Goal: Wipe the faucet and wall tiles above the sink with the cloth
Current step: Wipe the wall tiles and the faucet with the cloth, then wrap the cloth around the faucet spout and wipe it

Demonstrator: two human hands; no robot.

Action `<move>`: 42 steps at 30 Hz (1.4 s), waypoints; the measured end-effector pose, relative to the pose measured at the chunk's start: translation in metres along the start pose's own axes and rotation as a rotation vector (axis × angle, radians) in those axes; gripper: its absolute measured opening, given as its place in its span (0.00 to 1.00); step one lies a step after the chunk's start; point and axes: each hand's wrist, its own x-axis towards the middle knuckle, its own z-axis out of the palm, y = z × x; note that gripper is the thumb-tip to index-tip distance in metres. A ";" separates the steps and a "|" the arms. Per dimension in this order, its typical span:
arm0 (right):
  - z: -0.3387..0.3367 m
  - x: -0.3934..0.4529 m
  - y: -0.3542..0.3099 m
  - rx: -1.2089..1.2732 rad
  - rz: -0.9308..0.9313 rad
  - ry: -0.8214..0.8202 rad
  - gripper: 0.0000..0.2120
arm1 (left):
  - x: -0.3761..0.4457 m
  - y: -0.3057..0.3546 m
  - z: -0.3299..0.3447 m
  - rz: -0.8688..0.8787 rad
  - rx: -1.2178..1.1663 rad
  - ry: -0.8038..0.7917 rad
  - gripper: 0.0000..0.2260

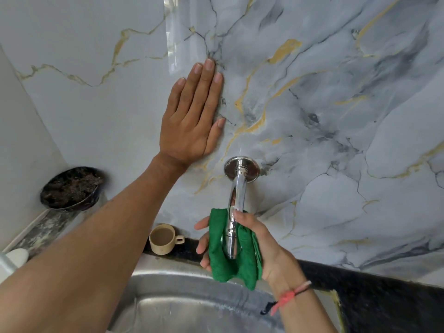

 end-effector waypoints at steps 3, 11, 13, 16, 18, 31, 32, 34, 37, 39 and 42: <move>0.014 -0.030 -0.010 -0.071 0.018 0.373 0.40 | 0.001 0.001 0.000 -0.004 -0.005 0.002 0.29; 0.078 -0.013 -0.075 -1.135 -0.599 1.245 0.29 | 0.001 0.002 -0.002 -0.003 0.002 -0.001 0.30; 0.088 0.011 -0.058 -1.616 -0.440 1.175 0.32 | 0.001 0.003 -0.001 -0.002 -0.001 0.005 0.30; 0.087 0.016 -0.023 -1.972 -0.261 1.087 0.37 | -0.001 0.000 -0.001 0.021 0.013 -0.003 0.29; 0.080 0.008 -0.012 -1.984 -0.298 1.068 0.39 | -0.001 0.000 0.000 0.021 0.012 -0.009 0.29; 0.085 -0.131 0.069 -1.048 -0.290 0.682 0.21 | 0.017 0.048 -0.125 -0.353 -0.372 -0.593 0.26; 0.088 -0.155 0.072 -0.730 -0.238 0.766 0.22 | 0.011 0.063 -0.152 -0.459 -0.489 -0.628 0.24; 0.078 -0.207 0.081 -0.204 -0.098 0.840 0.32 | -0.009 0.105 -0.213 -0.707 -0.735 -0.712 0.18; 0.059 -0.282 0.091 0.105 0.007 0.901 0.28 | -0.036 0.185 -0.300 -0.948 -0.982 -1.037 0.17; 0.048 -0.325 0.092 0.143 0.015 0.953 0.21 | -0.054 0.245 -0.342 -1.084 -1.065 -1.227 0.18; 0.027 -0.382 0.093 0.141 0.070 0.950 0.16 | -0.069 0.333 -0.378 -1.295 -1.306 -1.432 0.16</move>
